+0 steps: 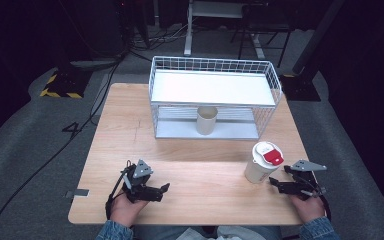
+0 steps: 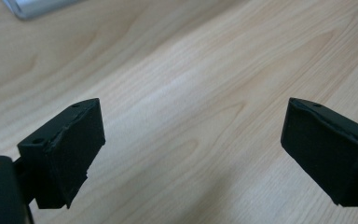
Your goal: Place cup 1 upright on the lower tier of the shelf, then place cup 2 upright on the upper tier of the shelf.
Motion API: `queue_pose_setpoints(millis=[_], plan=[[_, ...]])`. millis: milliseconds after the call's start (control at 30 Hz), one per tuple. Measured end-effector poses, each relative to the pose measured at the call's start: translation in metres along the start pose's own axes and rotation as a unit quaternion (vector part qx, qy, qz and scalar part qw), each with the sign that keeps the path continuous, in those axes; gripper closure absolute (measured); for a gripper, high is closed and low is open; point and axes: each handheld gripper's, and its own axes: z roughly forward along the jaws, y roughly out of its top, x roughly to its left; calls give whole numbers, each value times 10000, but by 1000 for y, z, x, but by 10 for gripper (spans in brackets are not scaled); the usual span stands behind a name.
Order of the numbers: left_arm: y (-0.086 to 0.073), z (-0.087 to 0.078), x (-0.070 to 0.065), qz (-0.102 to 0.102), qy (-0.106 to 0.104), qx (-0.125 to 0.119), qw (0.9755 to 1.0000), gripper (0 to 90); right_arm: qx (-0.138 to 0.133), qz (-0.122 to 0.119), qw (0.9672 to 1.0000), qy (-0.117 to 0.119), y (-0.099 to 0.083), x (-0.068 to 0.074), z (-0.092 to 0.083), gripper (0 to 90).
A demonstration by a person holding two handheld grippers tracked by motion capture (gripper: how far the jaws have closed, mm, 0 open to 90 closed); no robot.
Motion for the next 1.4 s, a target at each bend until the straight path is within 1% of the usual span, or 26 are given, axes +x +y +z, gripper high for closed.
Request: queue_pose_setpoints(millis=[33, 67, 133, 167, 200, 233, 267, 300, 333, 467, 500, 533, 567, 600, 633, 767, 1300, 1400], plan=[[-2, 2, 1, -37, -12, 55, 10000, 66, 2, 0, 10000, -1, 0, 0, 0, 169], [-4, 4, 1, -107, -6, 193, 9998, 66, 2, 1, 10000, 0, 0, 0, 0, 169], [-6, 6, 2, -63, 0, 316, 9995, 65, 2, 0, 10000, -1, 0, 0, 0, 169], [-7, 6, 2, -9, 32, 378, 9993, 65, 2, -1, 10000, -2, 0, 0, 0, 169], [-7, 6, 2, -9, 32, 378, 9993, 65, 2, 1, 10000, -2, 0, 0, 0, 169], [-8, 8, 2, 23, 91, 478, 9988, 65, 3, 0, 10000, -1, 0, 0, 0, 169], [-9, 9, 3, 8, 84, 539, 9985, 65, 3, 1, 10000, -1, 0, 0, 0, 169], [-9, 9, 3, 8, 84, 539, 9985, 65, 3, 0, 10000, -1, 0, 0, 0, 170], [-10, 11, 3, 24, 102, 660, 9978, 64, 3, 1, 10000, -1, 0, 0, 0, 170], [-11, 12, 4, 140, 223, 668, 9974, 58, 5, -1, 10000, -1, 0, 0, 0, 169], [-13, 14, 4, 266, 315, 620, 9972, 52, 5, 0, 10000, 0, 0, 0, 0, 170], [-13, 14, 4, 266, 315, 620, 9972, 18, 5, 0, 10000, 0, 0, 0, 0, 170], [-16, 17, 4, 314, 318, 516, 9977, 18, 4, -4, 10000, -8, 0, 0, 0, 169], [-15, 17, 6, 347, 314, 546, 9974, 0, 9, 50, 10000, -73, 0, 1, 0, 156], [-15, 17, 6, 348, 312, 546, 9974, 0, 19, 98, 9999, -112, 0, 2, 0, 147], [-15, 17, 6, 358, 308, 546, 9974, 2, 28, 154, 9997, -171, 1, 2, 1, 144], [-14, 17, 7, 357, 314, 530, 9975, 3, 42, 148, 9997, -175, -1, 2, -1, 130], [-14, 17, 7, 333, 363, 522, 9974, 5, 20, 90, 9997, -220, -2, 3, -2, 130]])
